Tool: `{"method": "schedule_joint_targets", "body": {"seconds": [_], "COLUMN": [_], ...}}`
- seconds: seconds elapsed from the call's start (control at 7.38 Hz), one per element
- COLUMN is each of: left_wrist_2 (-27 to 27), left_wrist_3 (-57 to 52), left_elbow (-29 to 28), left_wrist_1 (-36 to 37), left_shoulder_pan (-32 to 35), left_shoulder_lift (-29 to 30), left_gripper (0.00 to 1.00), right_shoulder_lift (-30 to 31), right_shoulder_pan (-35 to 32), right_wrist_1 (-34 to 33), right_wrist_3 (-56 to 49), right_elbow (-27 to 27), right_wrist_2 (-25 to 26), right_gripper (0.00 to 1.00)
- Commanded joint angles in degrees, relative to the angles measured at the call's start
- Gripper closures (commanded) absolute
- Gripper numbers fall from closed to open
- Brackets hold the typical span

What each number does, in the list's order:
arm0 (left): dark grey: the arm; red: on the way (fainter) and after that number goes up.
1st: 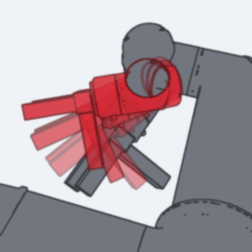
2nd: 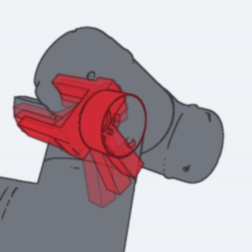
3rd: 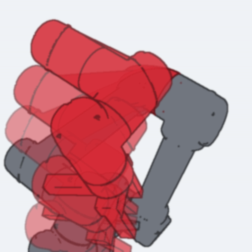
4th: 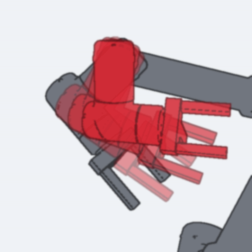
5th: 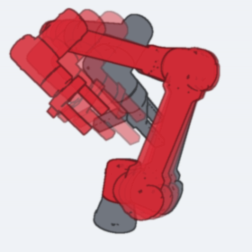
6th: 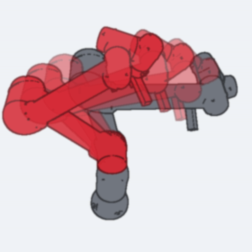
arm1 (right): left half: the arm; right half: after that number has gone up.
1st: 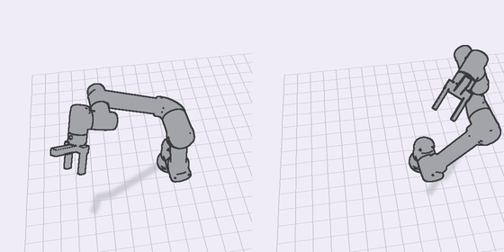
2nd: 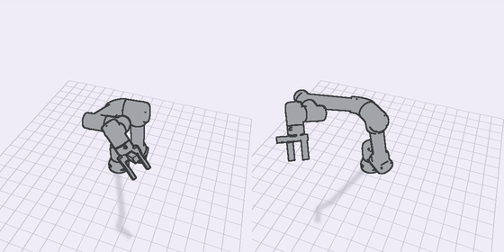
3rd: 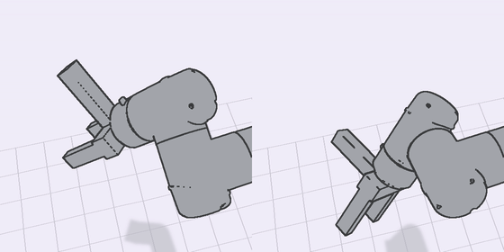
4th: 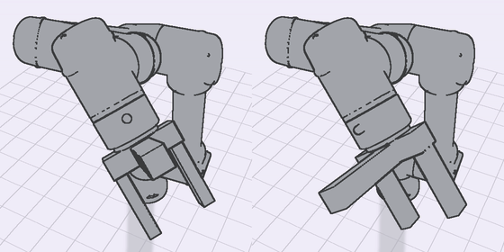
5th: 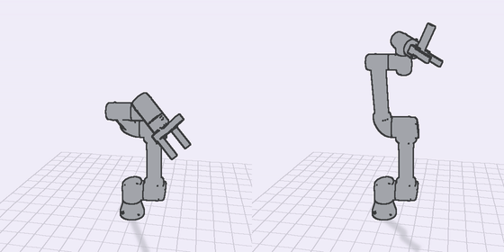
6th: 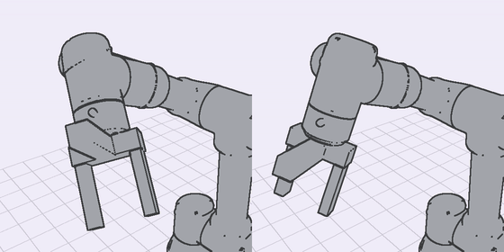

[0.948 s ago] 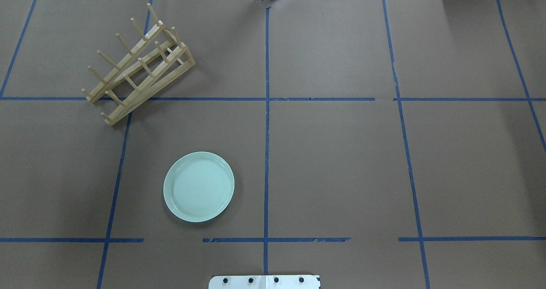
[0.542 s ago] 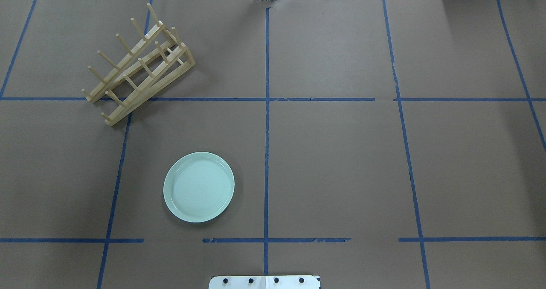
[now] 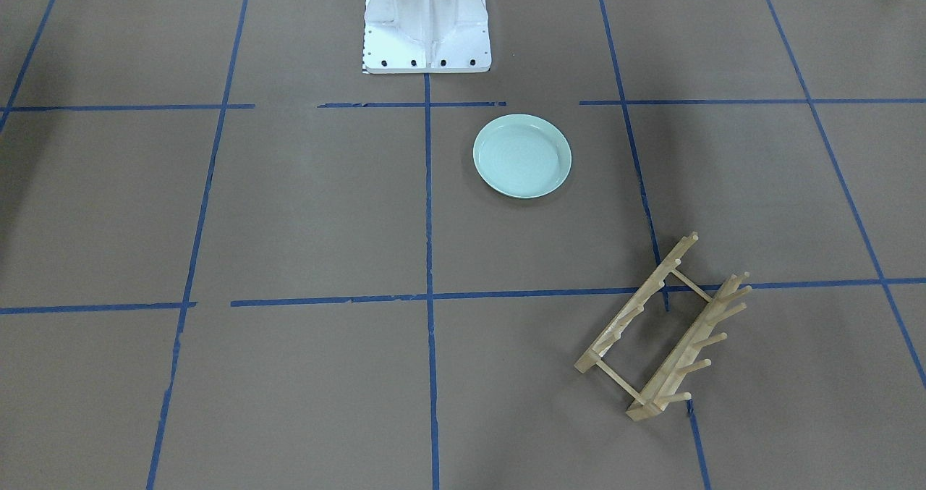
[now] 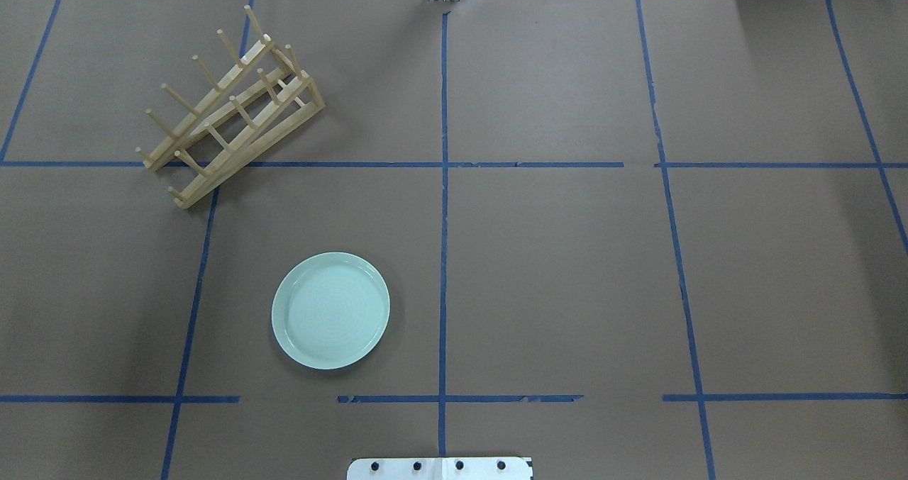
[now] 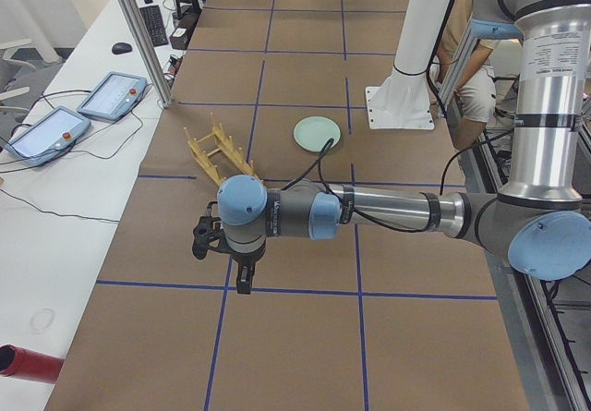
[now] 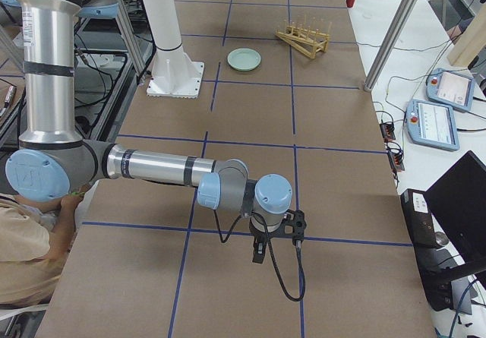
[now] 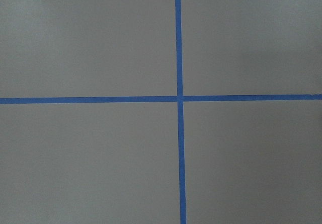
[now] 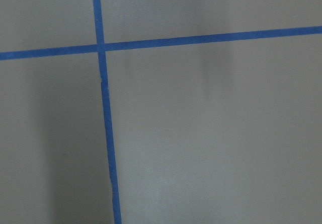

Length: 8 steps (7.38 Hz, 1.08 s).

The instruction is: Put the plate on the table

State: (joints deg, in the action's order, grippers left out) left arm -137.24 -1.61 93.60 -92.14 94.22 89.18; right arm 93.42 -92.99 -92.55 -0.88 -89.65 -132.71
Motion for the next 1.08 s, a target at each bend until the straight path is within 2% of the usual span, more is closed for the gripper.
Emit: {"method": "schedule_joint_targets", "body": {"seconds": [0.0,0.27,0.41,0.54,0.95], "left_wrist_2": [0.39,1.53,3.28,3.29,3.47], "left_wrist_3": [0.64,1.7,1.96,3.36,3.81], "left_elbow": [-2.9,-1.77,1.46,2.28,2.02], "left_wrist_1": [-5.94,-5.59,-4.81,-4.54,-5.24], "left_shoulder_pan": [-0.09,0.08,0.17,0.09,-0.18], "left_shoulder_lift": [-0.94,-1.12,-2.86,-3.05,-4.62], "left_gripper": [0.0,0.0,0.0,0.0,0.0], "right_shoulder_lift": [-0.08,0.01,0.01,-0.08,0.01], "right_shoulder_pan": [0.0,0.0,0.0,0.0,0.0], "right_wrist_1": [0.0,0.0,0.0,0.0,0.0], "right_wrist_3": [0.0,0.0,0.0,0.0,0.0], "right_elbow": [0.0,0.0,0.0,0.0,0.0], "right_wrist_2": [0.0,0.0,0.0,0.0,0.0], "right_gripper": [0.0,0.0,0.0,0.0,0.0]}}
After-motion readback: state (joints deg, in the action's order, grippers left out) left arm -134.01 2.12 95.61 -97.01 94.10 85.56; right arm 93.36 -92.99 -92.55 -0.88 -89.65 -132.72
